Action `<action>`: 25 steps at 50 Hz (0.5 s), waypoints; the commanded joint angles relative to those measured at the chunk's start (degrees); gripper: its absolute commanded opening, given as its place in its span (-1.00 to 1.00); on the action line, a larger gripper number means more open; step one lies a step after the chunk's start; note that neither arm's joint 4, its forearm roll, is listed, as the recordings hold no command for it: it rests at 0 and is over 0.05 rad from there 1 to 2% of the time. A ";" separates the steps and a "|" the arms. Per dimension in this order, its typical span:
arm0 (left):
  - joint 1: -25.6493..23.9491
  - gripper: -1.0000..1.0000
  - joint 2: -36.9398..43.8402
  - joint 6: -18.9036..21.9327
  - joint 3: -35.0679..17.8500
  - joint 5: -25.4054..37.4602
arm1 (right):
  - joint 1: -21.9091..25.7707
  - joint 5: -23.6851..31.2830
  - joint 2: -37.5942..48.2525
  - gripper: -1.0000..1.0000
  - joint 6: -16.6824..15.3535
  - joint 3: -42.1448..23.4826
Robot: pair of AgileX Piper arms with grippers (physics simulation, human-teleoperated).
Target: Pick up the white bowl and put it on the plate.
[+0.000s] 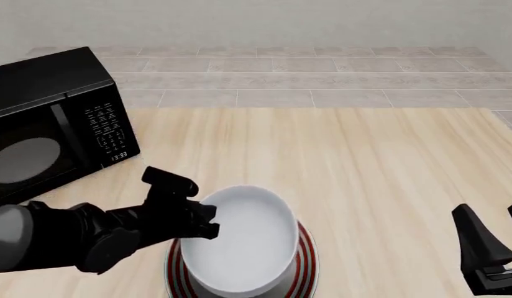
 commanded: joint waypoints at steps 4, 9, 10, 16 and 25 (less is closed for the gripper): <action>0.37 -1.00 1.75 0.92 0.29 -1.79 | 0.19 0.05 0.00 1.00 0.07 0.00; 0.40 -1.00 2.31 1.04 0.40 -2.31 | 0.17 0.00 0.00 1.00 0.05 0.00; 0.15 -1.00 2.65 0.77 0.31 -2.42 | 0.20 0.05 0.00 1.00 0.10 0.00; 0.11 -1.00 2.86 1.02 0.43 -2.74 | 0.14 0.09 0.00 1.00 0.09 0.00; 0.03 -1.00 3.92 1.06 0.47 -3.53 | -0.06 -0.05 0.00 1.00 0.21 0.00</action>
